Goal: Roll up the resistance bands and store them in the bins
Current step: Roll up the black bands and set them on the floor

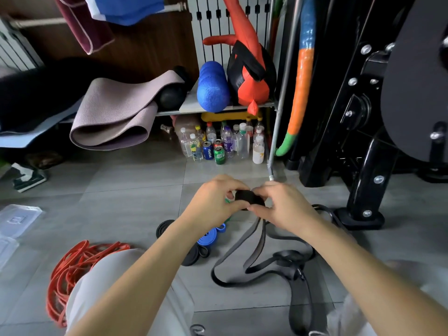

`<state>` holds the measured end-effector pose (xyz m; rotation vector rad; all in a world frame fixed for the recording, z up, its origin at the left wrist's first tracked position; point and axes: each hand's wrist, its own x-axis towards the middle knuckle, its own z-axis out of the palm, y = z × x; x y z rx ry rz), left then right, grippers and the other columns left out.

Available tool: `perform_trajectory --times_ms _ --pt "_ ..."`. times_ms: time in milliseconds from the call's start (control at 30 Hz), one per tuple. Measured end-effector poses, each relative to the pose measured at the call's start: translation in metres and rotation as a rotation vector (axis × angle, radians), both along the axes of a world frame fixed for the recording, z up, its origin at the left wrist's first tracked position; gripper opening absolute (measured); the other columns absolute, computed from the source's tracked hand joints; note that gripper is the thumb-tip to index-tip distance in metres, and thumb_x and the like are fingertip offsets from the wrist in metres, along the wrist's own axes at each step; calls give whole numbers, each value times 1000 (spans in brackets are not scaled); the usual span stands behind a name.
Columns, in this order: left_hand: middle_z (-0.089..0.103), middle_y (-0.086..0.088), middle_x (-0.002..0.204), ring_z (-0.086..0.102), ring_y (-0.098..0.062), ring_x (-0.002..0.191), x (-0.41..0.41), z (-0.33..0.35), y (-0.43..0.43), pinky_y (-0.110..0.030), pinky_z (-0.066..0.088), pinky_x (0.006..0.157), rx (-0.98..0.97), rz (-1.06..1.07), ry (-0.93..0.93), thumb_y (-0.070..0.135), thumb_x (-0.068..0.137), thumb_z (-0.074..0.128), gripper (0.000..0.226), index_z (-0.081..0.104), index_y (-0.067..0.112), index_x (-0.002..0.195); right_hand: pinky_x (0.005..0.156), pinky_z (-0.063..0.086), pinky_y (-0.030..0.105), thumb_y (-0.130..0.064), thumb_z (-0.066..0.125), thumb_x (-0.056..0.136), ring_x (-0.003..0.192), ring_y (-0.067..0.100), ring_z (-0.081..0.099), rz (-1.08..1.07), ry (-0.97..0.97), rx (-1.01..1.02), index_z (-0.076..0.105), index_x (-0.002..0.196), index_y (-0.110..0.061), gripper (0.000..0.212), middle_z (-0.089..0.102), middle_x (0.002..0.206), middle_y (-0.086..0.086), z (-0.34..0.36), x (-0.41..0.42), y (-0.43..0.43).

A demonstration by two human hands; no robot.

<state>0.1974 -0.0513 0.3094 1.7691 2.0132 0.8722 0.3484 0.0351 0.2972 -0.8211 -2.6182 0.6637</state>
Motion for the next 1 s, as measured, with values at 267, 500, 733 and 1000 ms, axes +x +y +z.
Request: perform_trajectory --times_ms 267,500,733,1000 --pt "70 11 83 67 -3 80 -3 6 -1 -15 52 75 184 147 -688 0 84 64 27 65 26 91 86 51 26 -20 75 76 86 3 65 -109 347 -316 67 90 -37 23 69 84 -15 3 6 1" --pt "71 -4 89 68 -11 82 11 6 -3 -18 55 71 122 89 -1273 -3 92 49 19 62 9 100 74 50 11 -9 73 78 84 2 68 -68 634 -497 67 95 -30 27 72 84 -20 3 1 -7" --pt "57 11 105 51 -9 93 5 -1 -7 -22 42 80 62 19 28 21 81 70 43 58 29 122 73 51 43 -26 69 82 81 25 64 -75 129 -105 70 99 -18 18 71 83 5 5 8 -4" --pt "62 26 78 58 2 75 -1 -1 -8 -16 47 74 114 129 -292 11 79 71 34 61 43 84 73 51 27 -29 76 73 78 7 64 -91 240 -173 72 96 -26 23 70 82 -10 10 4 -3"
